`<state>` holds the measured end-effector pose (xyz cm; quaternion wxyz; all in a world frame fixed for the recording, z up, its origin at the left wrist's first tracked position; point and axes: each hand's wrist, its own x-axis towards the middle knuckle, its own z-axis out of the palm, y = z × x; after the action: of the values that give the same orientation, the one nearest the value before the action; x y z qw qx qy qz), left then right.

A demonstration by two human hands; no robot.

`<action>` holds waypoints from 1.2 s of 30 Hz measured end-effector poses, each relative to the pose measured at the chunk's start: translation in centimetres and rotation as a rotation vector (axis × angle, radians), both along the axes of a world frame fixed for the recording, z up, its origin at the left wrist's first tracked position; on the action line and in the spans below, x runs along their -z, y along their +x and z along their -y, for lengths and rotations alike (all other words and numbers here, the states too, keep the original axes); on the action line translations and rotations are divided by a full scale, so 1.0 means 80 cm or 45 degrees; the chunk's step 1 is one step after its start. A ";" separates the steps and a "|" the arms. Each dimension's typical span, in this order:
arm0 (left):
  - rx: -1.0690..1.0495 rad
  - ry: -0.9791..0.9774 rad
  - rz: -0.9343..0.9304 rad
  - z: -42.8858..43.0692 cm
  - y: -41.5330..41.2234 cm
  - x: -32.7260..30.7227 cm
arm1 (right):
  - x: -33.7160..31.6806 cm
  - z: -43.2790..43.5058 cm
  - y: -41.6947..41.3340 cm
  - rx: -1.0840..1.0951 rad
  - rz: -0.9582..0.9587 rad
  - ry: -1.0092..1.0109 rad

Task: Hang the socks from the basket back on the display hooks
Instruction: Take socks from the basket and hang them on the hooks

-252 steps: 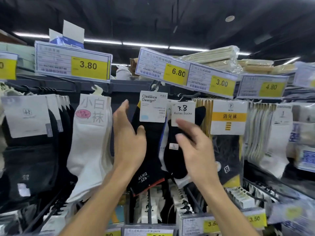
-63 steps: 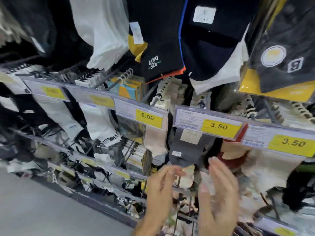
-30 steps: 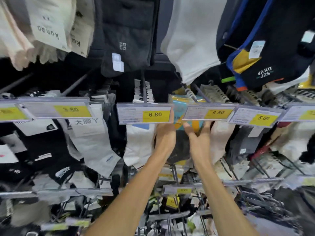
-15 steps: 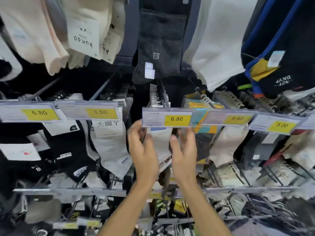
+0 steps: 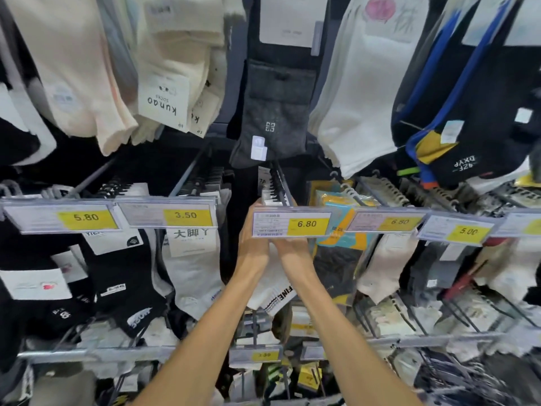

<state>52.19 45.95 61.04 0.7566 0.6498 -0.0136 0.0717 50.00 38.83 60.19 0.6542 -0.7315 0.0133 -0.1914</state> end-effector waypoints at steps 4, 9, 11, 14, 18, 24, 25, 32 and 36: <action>0.014 -0.101 0.043 0.004 -0.011 0.001 | -0.002 -0.004 -0.014 0.024 -0.006 0.002; 0.037 -0.016 0.141 -0.011 -0.022 0.005 | -0.007 -0.020 -0.031 0.126 0.152 -0.097; -0.034 0.109 0.267 -0.028 -0.036 0.013 | 0.001 -0.033 -0.044 0.289 0.270 -0.091; -0.305 0.138 0.543 -0.064 -0.067 0.032 | 0.024 -0.060 -0.080 0.376 0.512 -0.178; -0.746 0.165 0.612 -0.120 -0.072 0.053 | 0.031 -0.086 -0.091 0.113 0.526 -0.204; -0.488 0.131 0.200 -0.159 -0.038 0.025 | -0.006 -0.107 -0.025 -0.269 0.127 -0.098; -0.456 0.128 0.154 -0.165 -0.029 0.022 | -0.011 -0.107 -0.013 -0.305 0.064 -0.051; -0.167 0.068 -0.230 -0.179 0.018 -0.002 | -0.015 -0.112 0.026 -0.491 -0.086 0.103; -0.126 0.091 -0.259 -0.174 0.005 0.002 | -0.004 -0.122 0.017 -0.435 -0.072 0.150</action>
<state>52.62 59.91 60.90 0.7260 0.6802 0.0926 0.0422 51.39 48.61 60.53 0.7183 -0.6887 -0.0816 -0.0555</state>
